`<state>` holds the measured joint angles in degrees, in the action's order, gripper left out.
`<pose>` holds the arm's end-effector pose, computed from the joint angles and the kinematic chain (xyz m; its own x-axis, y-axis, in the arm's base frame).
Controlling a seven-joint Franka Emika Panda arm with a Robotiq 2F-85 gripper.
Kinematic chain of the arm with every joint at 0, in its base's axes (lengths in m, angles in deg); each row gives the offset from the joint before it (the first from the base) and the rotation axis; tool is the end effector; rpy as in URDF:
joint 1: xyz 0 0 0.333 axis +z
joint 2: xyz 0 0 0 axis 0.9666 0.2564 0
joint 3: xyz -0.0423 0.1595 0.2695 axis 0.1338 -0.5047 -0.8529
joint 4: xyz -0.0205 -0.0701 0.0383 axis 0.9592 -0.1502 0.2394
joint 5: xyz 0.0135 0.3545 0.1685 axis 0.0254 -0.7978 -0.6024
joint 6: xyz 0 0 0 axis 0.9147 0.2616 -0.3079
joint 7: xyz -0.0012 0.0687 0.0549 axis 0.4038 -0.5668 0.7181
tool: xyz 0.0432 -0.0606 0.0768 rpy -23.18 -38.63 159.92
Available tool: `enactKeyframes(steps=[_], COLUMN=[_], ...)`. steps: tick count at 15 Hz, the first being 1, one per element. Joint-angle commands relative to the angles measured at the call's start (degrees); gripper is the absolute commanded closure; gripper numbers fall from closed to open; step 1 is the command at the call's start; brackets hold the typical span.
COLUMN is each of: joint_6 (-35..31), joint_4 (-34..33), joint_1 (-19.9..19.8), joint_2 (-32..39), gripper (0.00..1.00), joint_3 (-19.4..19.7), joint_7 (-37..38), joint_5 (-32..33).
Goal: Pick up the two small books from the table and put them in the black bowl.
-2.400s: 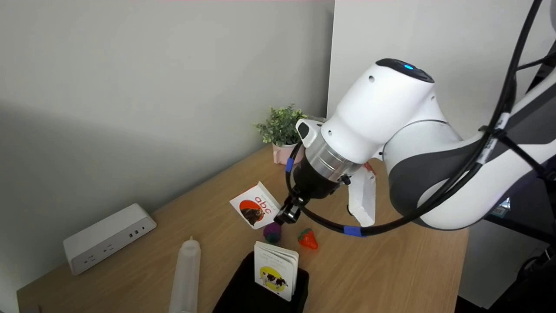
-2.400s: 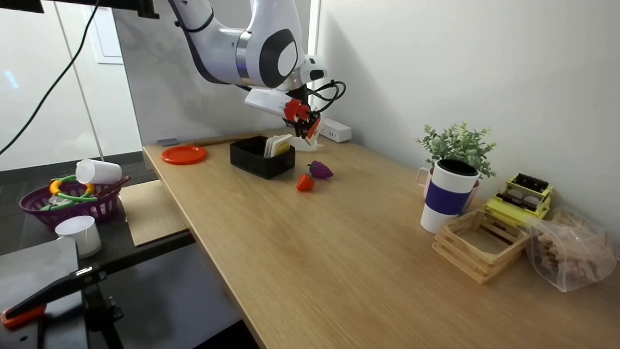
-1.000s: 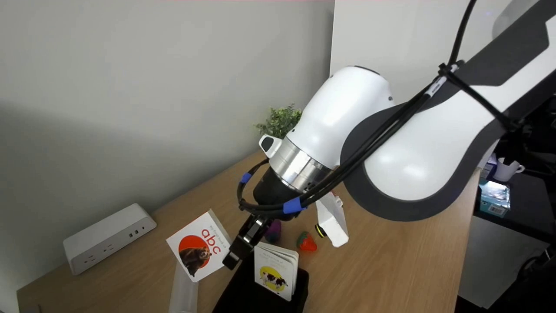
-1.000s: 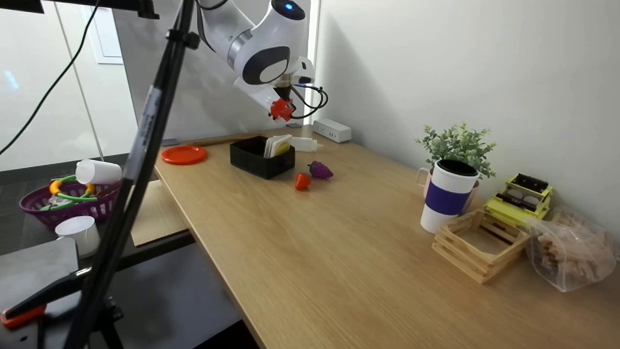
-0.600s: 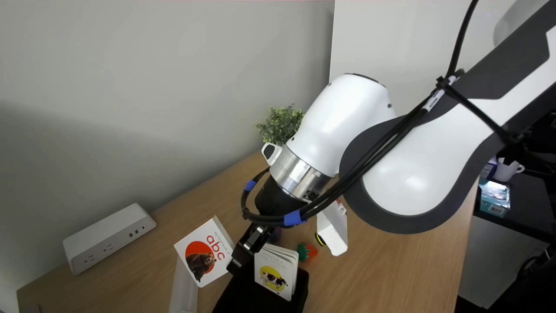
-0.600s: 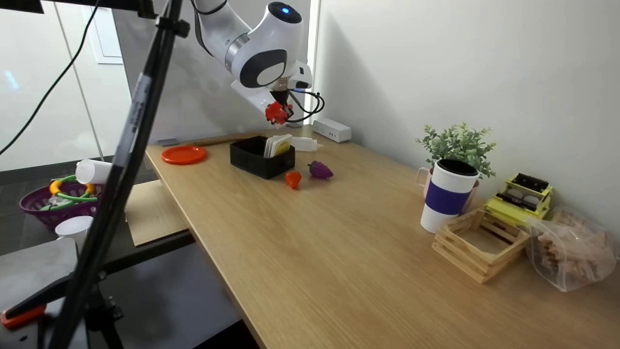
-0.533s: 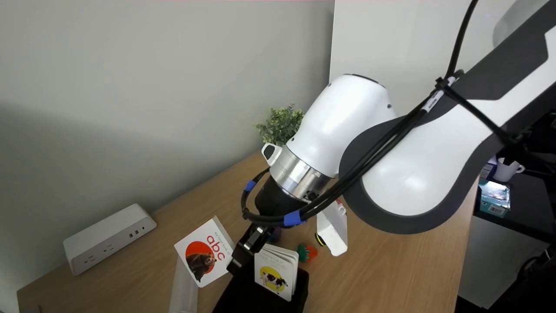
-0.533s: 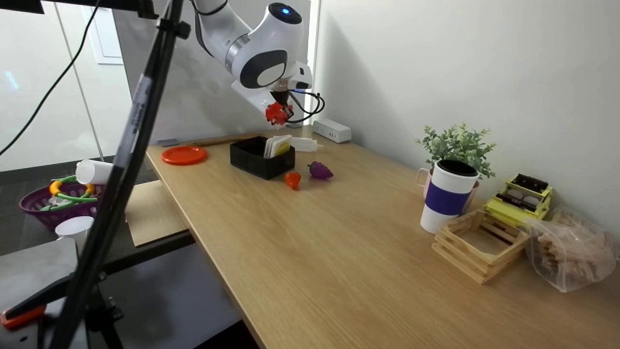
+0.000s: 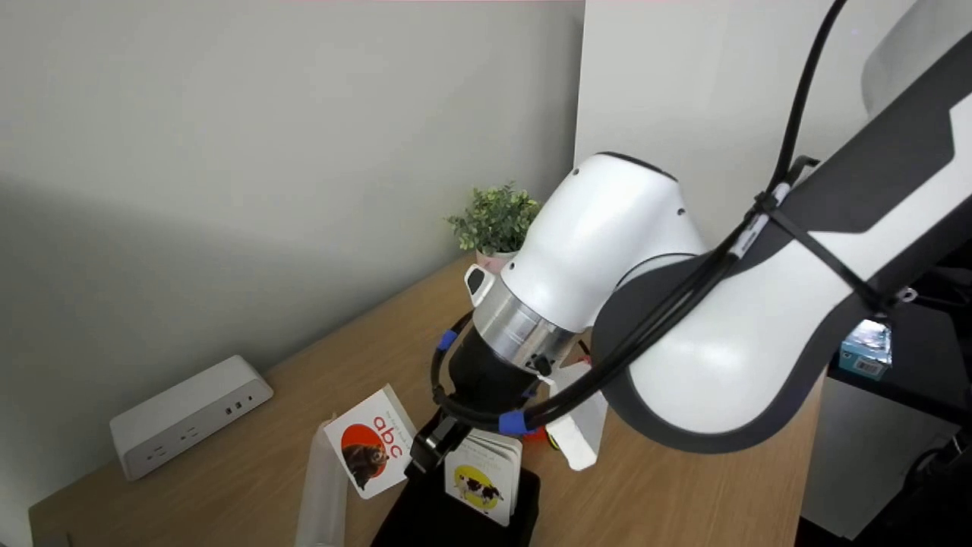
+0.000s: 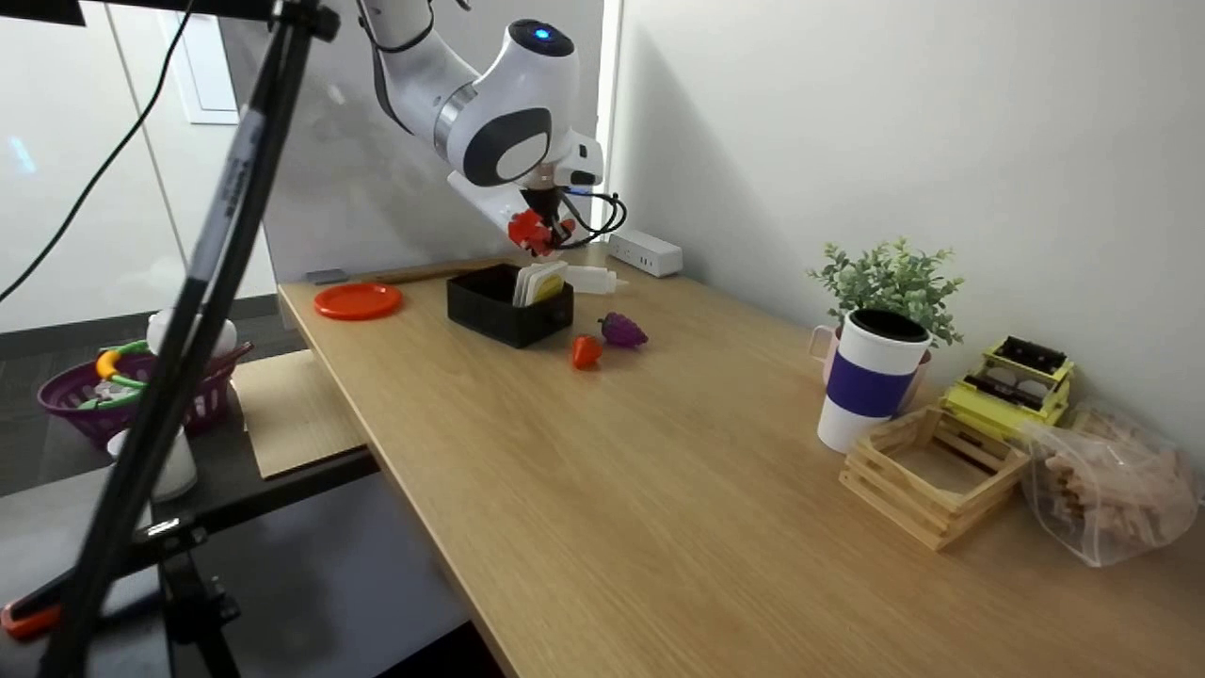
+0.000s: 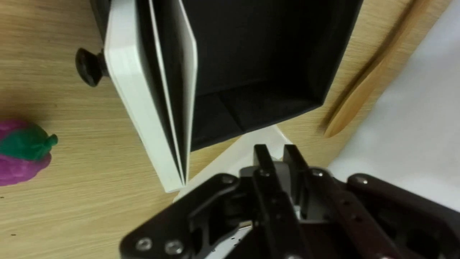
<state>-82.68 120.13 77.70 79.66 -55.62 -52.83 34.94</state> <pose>0.6437 0.3085 0.2071 0.8987 0.0977 0.4276 0.2860 -0.8696 -0.4024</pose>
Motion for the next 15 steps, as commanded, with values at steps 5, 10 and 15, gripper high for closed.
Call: enactKeyframes(steps=[5,10,15], joint_6=[-5.0,-2.7,4.0], joint_4=[2.1,3.3,10.1], joint_1=[15.0,18.9,24.3], joint_2=[-3.9,-6.5,-17.2], gripper=[0.97,0.97,0.97], joint_3=[15.9,19.3,23.5], joint_7=[14.6,19.4,28.8], joint_5=[-2.9,-3.6,-6.2])
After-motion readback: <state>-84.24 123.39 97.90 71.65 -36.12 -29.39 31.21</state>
